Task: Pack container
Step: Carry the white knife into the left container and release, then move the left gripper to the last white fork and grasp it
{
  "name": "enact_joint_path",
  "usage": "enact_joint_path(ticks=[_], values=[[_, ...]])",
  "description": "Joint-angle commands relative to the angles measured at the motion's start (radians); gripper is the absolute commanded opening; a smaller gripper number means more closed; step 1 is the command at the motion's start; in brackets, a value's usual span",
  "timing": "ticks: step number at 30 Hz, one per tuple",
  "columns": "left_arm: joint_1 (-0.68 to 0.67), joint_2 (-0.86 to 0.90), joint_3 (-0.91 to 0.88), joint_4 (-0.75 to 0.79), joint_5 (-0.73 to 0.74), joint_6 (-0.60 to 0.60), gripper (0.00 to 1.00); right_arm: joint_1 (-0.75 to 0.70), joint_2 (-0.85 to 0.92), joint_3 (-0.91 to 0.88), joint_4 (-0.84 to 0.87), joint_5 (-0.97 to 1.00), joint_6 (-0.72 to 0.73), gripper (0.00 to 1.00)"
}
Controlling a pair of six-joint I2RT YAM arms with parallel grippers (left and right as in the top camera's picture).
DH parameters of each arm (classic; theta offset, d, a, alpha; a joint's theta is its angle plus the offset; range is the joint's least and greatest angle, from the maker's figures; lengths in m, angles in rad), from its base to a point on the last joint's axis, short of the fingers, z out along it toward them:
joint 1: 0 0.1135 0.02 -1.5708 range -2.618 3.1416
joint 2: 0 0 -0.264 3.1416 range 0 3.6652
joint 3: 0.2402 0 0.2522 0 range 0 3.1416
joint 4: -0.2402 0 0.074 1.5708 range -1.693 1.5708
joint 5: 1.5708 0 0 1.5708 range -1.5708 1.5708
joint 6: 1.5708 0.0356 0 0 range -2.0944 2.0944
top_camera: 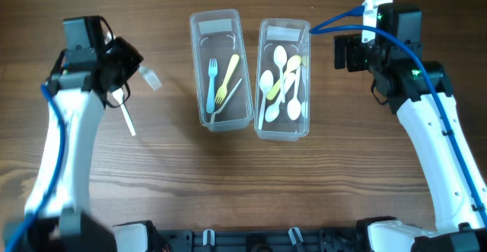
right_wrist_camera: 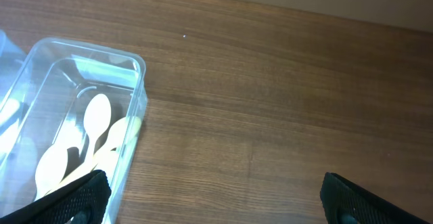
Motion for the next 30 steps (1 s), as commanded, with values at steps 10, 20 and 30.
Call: enact_joint_path(ticks=[10,20,30], values=[[-0.406,0.04,0.014,0.049,-0.016,0.146,0.04,-0.002,0.005,0.007,0.002,0.018,-0.009,1.0],[-0.419,0.152,0.014,0.2,-0.011,0.129,0.99,-0.002,0.005,0.008,0.002,0.018,-0.01,1.0],[-0.354,-0.028,0.014,0.047,-0.235,0.127,0.93,-0.002,0.005,0.008,0.002,0.018,-0.009,1.0]])
